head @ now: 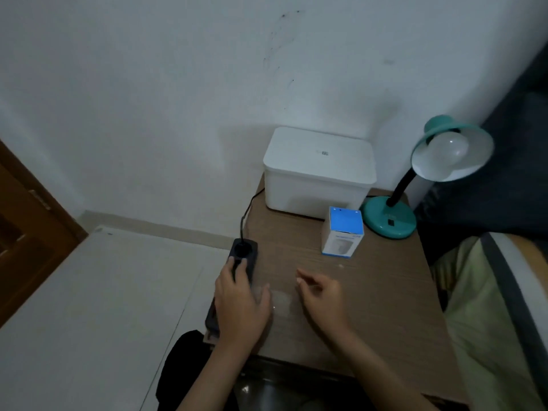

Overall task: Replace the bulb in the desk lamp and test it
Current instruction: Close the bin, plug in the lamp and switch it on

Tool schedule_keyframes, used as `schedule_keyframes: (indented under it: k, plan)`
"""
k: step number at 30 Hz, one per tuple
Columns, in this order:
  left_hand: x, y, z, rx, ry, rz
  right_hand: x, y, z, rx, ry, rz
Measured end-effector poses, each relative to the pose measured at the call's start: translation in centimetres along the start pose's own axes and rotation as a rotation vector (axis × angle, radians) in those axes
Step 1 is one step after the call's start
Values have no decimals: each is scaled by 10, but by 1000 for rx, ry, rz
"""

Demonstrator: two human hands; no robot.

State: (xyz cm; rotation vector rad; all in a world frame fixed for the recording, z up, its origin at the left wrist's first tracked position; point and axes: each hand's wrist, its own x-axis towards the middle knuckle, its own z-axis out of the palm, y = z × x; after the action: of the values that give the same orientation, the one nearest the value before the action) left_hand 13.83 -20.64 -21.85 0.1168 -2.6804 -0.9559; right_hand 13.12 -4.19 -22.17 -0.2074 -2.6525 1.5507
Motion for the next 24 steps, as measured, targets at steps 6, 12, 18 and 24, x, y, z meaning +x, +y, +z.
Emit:
schedule_keyframes:
  k: [6,12,18,24]
  plan:
    - [-19,90,64,-266,-215,261,-6,62,-86,-142,358,29]
    - [14,156,149,-234,-522,479,58,92,-156,-226,516,-13]
    - [65,174,213,-98,-510,443,128,119,-179,-279,407,-113]
    - [79,181,238,12,-437,437,154,141,-183,-392,260,-198]
